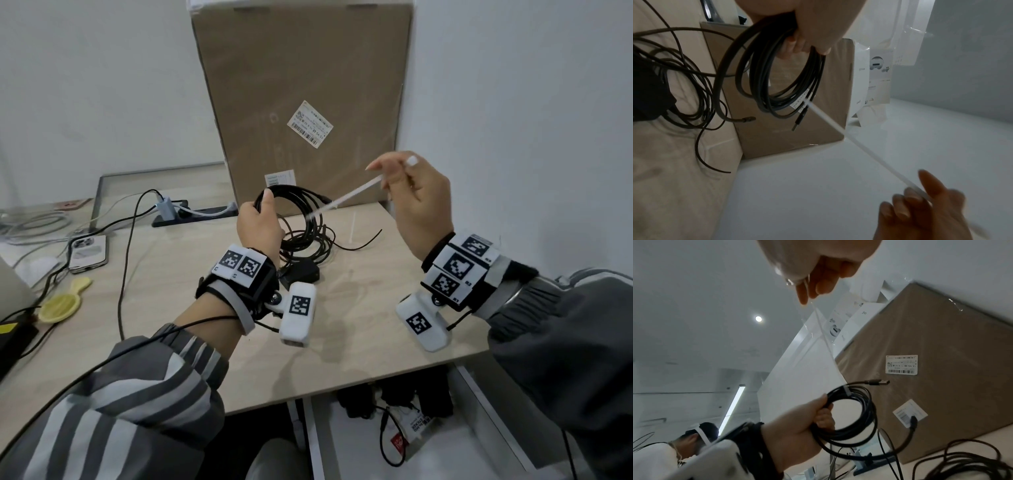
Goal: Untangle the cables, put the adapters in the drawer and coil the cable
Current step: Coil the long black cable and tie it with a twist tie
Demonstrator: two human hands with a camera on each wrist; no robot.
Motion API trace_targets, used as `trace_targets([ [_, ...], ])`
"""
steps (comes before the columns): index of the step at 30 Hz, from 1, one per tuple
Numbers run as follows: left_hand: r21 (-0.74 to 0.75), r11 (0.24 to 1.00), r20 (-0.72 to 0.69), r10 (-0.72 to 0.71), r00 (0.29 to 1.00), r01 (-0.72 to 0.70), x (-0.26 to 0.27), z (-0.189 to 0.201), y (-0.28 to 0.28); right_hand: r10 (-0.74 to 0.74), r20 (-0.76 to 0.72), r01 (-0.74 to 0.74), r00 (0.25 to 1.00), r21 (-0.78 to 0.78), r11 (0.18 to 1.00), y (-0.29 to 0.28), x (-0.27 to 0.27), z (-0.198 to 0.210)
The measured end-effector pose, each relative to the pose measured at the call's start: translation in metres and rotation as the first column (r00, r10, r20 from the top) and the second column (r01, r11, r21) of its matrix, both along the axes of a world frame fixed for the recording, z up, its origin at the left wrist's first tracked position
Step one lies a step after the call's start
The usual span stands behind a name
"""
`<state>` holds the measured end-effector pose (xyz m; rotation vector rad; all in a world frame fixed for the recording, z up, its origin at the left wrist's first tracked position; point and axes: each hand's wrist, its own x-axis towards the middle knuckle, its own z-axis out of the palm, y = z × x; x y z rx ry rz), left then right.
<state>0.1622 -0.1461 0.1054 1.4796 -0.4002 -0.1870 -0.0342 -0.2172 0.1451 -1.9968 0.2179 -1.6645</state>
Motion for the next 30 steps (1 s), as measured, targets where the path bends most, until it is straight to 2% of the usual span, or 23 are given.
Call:
trace_targets([
  [3,0.015,1.0,-0.015,0.018,1.0,-0.018,0.004,-0.002,0.0,0.011,0.019,-0.009,1.0,-0.087,0.996,0.001,-0.004,0.007],
  [7,-0.02,0.999,-0.062,-0.044,0.997,0.043,0.001,-0.004,-0.001,0.103,-0.15,-0.121,0.983,-0.118,0.986,0.002,0.004,0.0],
  [9,-0.06,0.995,-0.08,-0.084,0.993,0.079,-0.004,-0.002,-0.001,0.109,-0.248,-0.14,0.963,-0.114,0.983,-0.001,0.011,-0.01],
  [11,-0.086,0.991,-0.087,-0.114,0.99,0.107,-0.01,0.0,-0.001,0.088,-0.283,-0.119,0.955,-0.093,0.989,-0.003,0.018,-0.02],
  [18,-0.231,0.939,-0.181,-0.298,0.937,0.254,-0.031,0.015,0.0,0.067,-0.211,-0.078,0.975,-0.041,0.996,0.003,0.031,-0.037],
  [21,-0.302,0.929,-0.332,-0.313,0.89,0.214,-0.036,0.02,-0.001,0.05,-0.156,-0.061,0.987,-0.071,0.996,0.007,0.033,-0.037],
  [24,-0.307,0.942,-0.442,-0.269,0.856,0.137,-0.035,0.021,-0.002,0.008,-0.086,-0.011,0.996,-0.033,0.999,0.007,0.033,-0.037],
  [27,-0.307,0.947,-0.471,-0.24,0.849,0.097,-0.034,0.023,-0.001,-0.01,-0.055,0.01,0.998,-0.003,1.0,0.004,0.031,-0.038],
  [30,-0.32,0.941,-0.474,-0.258,0.842,0.108,-0.037,0.025,-0.002,0.024,-0.108,-0.03,0.994,-0.061,0.998,0.007,0.032,-0.041],
])
